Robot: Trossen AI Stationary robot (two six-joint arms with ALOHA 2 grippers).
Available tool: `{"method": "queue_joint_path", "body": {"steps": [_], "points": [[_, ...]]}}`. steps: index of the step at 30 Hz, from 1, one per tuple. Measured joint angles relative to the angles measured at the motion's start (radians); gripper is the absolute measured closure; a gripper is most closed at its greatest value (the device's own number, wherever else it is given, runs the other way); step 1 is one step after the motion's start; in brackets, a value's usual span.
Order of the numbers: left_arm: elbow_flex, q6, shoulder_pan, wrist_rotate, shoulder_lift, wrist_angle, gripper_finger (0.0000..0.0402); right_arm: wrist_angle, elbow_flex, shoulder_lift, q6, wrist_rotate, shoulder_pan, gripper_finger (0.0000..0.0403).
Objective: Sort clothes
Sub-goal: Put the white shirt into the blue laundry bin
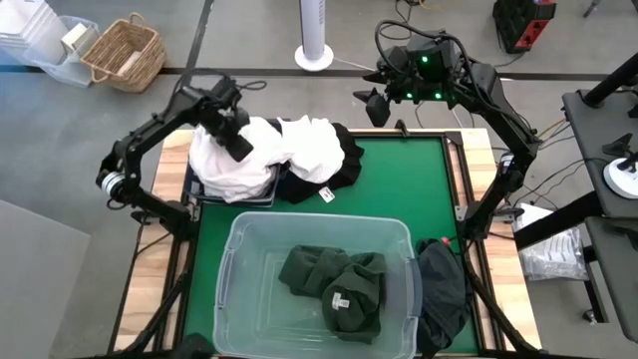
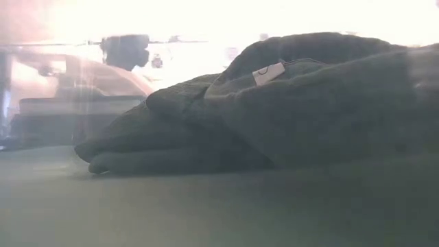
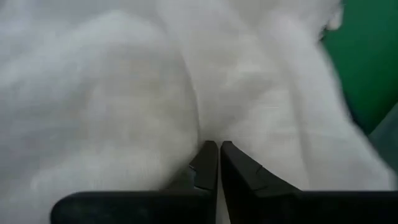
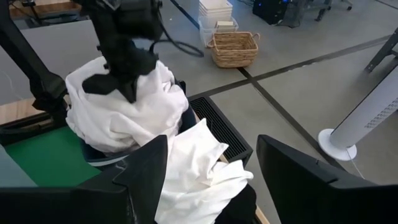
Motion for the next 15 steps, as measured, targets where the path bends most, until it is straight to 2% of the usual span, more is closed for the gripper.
{"method": "queue_joint_path", "body": {"steps": [5, 15], "points": [[-0.111, 0.006, 0.024, 0.001, -0.010, 0.064, 0.0401, 0.000, 0.000, 0.000, 0.001, 0.000, 0.000, 0.0167], [-0.247, 0.012, 0.025, 0.009, -0.018, 0.163, 0.0401, 0.001, 0.000, 0.000, 0.020, 0.002, 0.000, 0.0160]]}}
